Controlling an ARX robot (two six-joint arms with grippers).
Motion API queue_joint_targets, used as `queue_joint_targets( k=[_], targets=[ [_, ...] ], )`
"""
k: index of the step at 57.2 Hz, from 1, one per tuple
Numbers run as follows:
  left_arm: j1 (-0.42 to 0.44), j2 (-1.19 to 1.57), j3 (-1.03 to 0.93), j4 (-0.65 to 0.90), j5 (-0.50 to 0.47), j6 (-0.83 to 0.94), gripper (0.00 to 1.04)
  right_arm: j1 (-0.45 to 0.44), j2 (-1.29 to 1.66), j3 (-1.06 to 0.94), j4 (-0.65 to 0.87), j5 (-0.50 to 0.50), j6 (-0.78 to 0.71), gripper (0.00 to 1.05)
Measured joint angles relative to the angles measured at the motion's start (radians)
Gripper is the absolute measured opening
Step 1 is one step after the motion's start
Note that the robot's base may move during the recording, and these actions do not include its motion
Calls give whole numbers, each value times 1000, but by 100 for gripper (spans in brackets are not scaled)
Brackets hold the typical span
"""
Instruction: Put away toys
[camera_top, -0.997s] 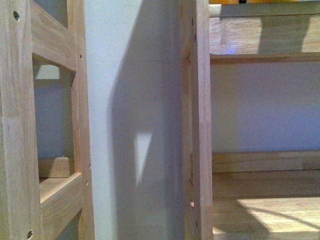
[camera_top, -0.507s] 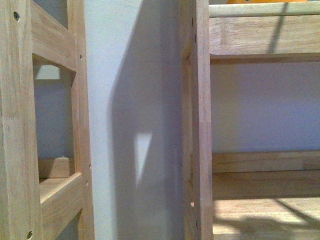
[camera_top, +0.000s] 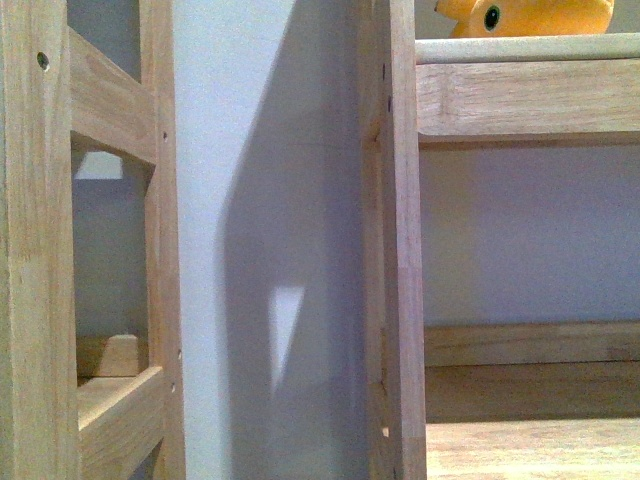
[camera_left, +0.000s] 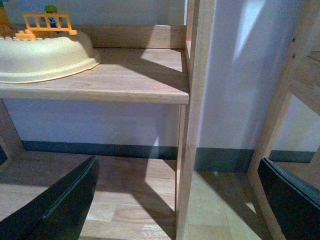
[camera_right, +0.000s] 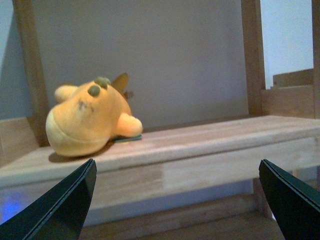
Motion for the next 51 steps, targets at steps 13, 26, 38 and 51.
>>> queue_joint_targets(
  k=[13,26,38,51],
  targets=[
    [0,0,0,0,0,0,98,26,-162,-313,53,36,30,98],
    [0,0,0,0,0,0,98,167,-267,-515,79,133,8,98],
    [0,0,0,0,0,0,98,170,-354,-650,27,134,24,98],
    [0,0,0,0,0,0,98,148,-373,-674,-11,124,46,98]
  ],
)
